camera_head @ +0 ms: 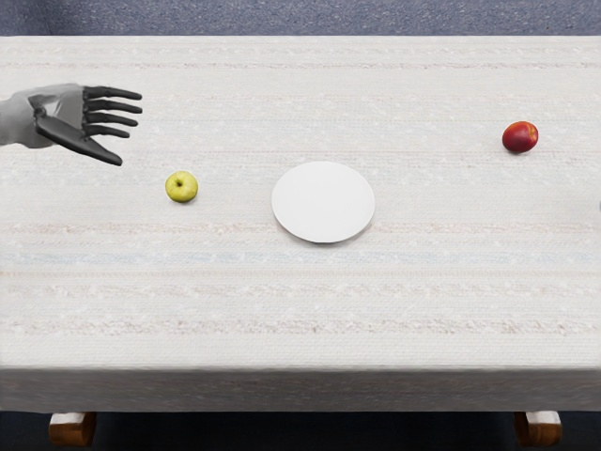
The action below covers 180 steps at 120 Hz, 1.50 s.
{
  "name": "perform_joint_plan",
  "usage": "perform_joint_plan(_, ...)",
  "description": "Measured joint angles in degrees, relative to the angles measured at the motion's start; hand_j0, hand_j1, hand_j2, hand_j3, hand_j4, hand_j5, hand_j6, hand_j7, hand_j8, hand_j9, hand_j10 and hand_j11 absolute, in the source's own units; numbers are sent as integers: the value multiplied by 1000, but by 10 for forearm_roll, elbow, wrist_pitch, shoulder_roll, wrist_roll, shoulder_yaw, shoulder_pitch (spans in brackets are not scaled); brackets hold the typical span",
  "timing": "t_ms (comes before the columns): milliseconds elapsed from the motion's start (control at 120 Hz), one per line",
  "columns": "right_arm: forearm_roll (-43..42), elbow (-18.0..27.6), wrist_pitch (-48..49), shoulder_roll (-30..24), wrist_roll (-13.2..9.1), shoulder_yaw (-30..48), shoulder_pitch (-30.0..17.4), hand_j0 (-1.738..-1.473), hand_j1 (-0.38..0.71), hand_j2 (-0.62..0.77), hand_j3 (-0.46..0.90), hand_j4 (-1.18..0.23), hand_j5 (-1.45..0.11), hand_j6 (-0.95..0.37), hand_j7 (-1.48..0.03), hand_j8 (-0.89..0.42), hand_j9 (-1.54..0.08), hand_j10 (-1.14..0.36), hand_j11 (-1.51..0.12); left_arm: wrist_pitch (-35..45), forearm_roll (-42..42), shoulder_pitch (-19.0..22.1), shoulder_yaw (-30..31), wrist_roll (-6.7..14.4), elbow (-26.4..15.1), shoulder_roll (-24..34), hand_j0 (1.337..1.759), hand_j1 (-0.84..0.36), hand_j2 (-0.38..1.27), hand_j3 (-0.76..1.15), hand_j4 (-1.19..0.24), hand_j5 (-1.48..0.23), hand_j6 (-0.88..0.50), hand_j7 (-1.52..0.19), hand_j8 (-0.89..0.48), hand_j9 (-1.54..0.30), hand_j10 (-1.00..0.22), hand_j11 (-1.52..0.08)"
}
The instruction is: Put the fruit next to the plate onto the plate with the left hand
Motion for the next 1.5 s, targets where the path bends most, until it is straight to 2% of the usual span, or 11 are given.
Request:
perform_joint_plan(150, 0, -1, -1, 0, 9, 0, 1, -1658, -310, -7, 0, -33, -43, -33, -43, -33, -43, -33, -43, 0, 13, -18, 5, 6, -3, -4, 1658, 57, 51, 0, -246, -318, -246, -318, -245, -318, -245, -318)
perform_joint_plan(283, 0, 0, 0, 0, 10, -1, -1, -1658, -310, -7, 0, -33, -43, -33, -43, -33, -43, -33, -43, 0, 120, -59, 6, 51, -13, -20, 1658, 57, 51, 0, -246, -318, -246, -318, -246, -318, -245, -318)
perform_joint_plan(408, 0, 2, 0, 0, 10, -1, -2, -1658, -310, -7, 0, -33, -43, -33, -43, -33, -43, -33, -43, 0, 238, -72, 6, 109, -80, -19, 1658, 57, 51, 0, -246, -318, -247, -318, -246, -318, -246, -318)
perform_joint_plan(492, 0, 2, 0, 0, 9, -1, -3, -1658, -310, -7, 0, -33, -43, -33, -43, -33, -43, -33, -43, 6, 312, -78, 23, 135, -134, -19, 1658, 57, 51, 0, -247, -319, -247, -318, -247, -318, -246, -318)
perform_joint_plan(583, 0, 3, 0, 0, 9, -1, -3, -1658, -310, -7, 0, -33, -43, -33, -43, -33, -43, -33, -43, 39, 374, -90, 48, 178, -165, -44, 1658, 57, 51, 0, -248, -319, -248, -318, -248, -318, -247, -318)
perform_joint_plan(733, 0, 3, 0, 0, 9, -1, -3, -1658, -310, -7, 0, -33, -43, -33, -43, -33, -43, -33, -43, 123, 419, -150, 114, 220, -190, -56, 1658, 57, 51, 0, -248, -319, -249, -318, -248, -318, -247, -318)
perform_joint_plan(800, 0, 3, 0, 0, 9, -1, -3, -1658, -310, -7, 0, -33, -43, -33, -43, -33, -43, -33, -43, 191, 417, -219, 180, 234, -216, -55, 1658, 57, 51, 0, -247, -319, -248, -318, -248, -318, -247, -318)
perform_joint_plan(833, 0, 3, 0, 0, 9, -1, -3, -1658, -310, -7, 0, -33, -43, -33, -43, -33, -43, -33, -43, 228, 405, -239, 217, 238, -230, -57, 1658, 56, 50, 0, -247, -318, -247, -318, -247, -318, -246, -318)
perform_joint_plan(917, 0, 3, 0, 0, 9, -1, -3, -1658, -310, -7, 0, -33, -43, -33, -43, -33, -43, -33, -43, 296, 372, -242, 282, 245, -253, -74, 1658, 57, 50, 0, -247, -319, -248, -318, -248, -318, -247, -318)
perform_joint_plan(1100, 0, 3, 0, 0, 9, -1, -3, -1658, -310, -7, 0, -33, -43, -33, -43, -33, -43, -33, -43, 360, 327, -248, 337, 248, -266, -119, 1658, 57, 51, 0, -248, -319, -249, -319, -249, -319, -248, -319)
perform_joint_plan(1500, 0, 3, 0, 0, 9, -1, -3, -1658, -310, -7, 0, -33, -43, -33, -43, -33, -43, -33, -43, 418, 313, -230, 380, 237, -193, -212, 1658, 55, 51, 0, -249, -321, -249, -320, -249, -320, -248, -320)
